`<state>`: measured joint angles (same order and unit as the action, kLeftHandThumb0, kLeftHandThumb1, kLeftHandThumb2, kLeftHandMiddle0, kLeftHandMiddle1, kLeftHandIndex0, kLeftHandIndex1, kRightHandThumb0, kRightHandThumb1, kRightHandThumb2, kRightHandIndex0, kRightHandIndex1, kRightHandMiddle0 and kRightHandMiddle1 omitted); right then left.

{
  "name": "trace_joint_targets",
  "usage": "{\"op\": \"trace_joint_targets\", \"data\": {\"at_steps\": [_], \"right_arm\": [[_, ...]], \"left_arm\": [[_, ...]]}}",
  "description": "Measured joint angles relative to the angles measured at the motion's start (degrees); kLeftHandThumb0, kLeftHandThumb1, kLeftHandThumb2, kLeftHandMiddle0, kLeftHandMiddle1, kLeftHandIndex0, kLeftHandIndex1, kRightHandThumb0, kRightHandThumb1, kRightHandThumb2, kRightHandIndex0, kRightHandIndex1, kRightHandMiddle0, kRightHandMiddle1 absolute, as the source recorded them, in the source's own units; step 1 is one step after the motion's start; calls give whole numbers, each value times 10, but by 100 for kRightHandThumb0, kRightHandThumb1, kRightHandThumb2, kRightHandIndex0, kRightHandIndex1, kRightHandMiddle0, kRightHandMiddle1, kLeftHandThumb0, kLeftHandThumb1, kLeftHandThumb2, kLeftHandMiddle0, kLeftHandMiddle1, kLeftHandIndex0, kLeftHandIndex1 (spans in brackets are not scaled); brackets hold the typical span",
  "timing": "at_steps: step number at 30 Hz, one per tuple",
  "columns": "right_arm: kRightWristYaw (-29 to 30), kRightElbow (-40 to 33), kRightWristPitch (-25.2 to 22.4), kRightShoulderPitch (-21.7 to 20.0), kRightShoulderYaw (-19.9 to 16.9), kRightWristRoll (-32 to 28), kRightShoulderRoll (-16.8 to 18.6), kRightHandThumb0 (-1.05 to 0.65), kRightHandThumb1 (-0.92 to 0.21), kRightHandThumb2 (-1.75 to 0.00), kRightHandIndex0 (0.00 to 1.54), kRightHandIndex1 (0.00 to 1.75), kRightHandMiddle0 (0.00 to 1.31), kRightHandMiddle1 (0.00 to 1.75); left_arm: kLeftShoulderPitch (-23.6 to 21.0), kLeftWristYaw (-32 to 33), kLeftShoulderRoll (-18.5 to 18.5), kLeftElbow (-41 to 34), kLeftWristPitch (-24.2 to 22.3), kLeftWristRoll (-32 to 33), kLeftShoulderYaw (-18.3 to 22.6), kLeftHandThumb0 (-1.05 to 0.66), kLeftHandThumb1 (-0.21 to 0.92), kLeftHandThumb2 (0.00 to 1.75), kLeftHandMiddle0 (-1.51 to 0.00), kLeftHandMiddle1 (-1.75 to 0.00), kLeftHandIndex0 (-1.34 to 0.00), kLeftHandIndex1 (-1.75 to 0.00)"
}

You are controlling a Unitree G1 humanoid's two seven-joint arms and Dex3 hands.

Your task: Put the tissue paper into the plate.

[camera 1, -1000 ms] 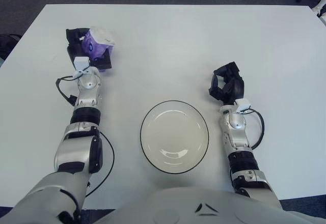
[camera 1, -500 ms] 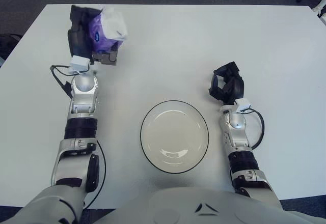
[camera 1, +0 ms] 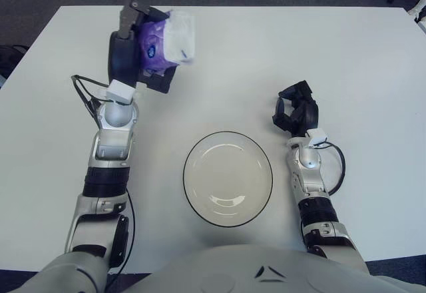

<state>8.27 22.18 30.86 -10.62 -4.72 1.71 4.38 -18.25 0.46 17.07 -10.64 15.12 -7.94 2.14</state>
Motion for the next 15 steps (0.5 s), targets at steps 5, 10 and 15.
{"op": "trace_joint_targets", "data": {"at_steps": [5, 10, 15], "right_arm": [[1, 0, 0, 0, 0, 0, 0, -40, -60, -97, 60, 153, 40, 175], [1, 0, -2, 0, 0, 1, 0, -40, -60, -97, 60, 152, 40, 175], [3, 0, -2, 0, 0, 1, -1, -40, -60, -97, 60, 153, 40, 175]], "left_arm": [[23, -57, 16, -48, -26, 1, -21, 0, -7, 175, -87, -175, -72, -172], [42, -89, 31, -70, -14, -10, -38, 0, -7, 175, -87, -175, -70, -173], [58, -149, 37, -89, -11, 37, -68, 0, -6, 175, -87, -174, -69, -174]]}}
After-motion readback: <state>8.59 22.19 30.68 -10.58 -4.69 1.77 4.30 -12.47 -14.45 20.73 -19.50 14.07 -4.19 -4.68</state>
